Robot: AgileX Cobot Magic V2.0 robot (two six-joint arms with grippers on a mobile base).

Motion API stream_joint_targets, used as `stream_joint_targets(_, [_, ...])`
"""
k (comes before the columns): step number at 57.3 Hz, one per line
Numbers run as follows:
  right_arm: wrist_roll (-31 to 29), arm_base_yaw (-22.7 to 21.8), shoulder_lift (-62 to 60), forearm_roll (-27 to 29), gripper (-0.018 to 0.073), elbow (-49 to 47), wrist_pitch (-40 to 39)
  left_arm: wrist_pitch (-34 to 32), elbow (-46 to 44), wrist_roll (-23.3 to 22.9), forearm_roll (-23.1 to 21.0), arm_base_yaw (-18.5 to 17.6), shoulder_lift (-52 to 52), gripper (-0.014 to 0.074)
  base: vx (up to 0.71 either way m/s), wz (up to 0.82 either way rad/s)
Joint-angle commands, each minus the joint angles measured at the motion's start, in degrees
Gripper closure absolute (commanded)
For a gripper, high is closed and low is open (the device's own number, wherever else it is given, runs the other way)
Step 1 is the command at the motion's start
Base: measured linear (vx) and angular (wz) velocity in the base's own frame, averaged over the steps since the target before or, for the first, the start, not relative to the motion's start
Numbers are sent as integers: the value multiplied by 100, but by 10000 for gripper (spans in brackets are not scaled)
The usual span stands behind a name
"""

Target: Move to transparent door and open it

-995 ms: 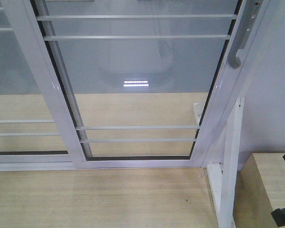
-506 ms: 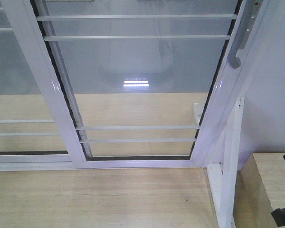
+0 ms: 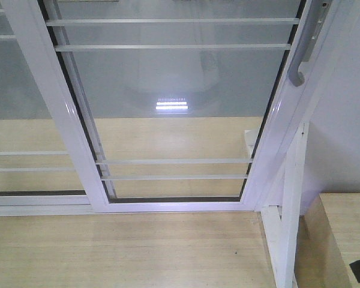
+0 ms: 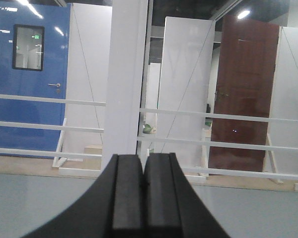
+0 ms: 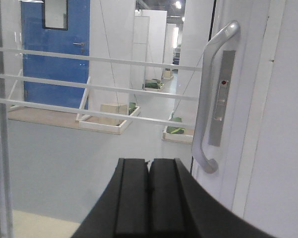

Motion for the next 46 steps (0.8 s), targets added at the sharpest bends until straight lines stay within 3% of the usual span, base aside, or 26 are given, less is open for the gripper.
stream_joint_targets(1, [-46,-31,374,-72,564,-583,-288,-479,2,-276,-241,-27,147,594,0,0])
stream_joint_targets(6, [-46,-31,1109,-72,564,-1159,-98,-458,-280,-326,-484,-27,612,594,0,0])
stream_joint_targets(16, [-150,-31,2831,-134,564,-2318,-256,-556,-1440,119,-438,-27,2170,594,0,0])
stream_joint_targets(26, [-719,-31,4562,-134,564,-3405,-635,-556,-2930,157,-286,-27,4097,594,0,0])
stream_joint_targets(34, [-836,-31,5684,-58,564,-3835,-1438,-586,-3868,144,292,-27,5699,594,0,0])
stream_joint_targets(46, [-704,-31,6893,-52,561,-3906,-3064,-716,-4624,91,325,-27,7098,593,0,0])
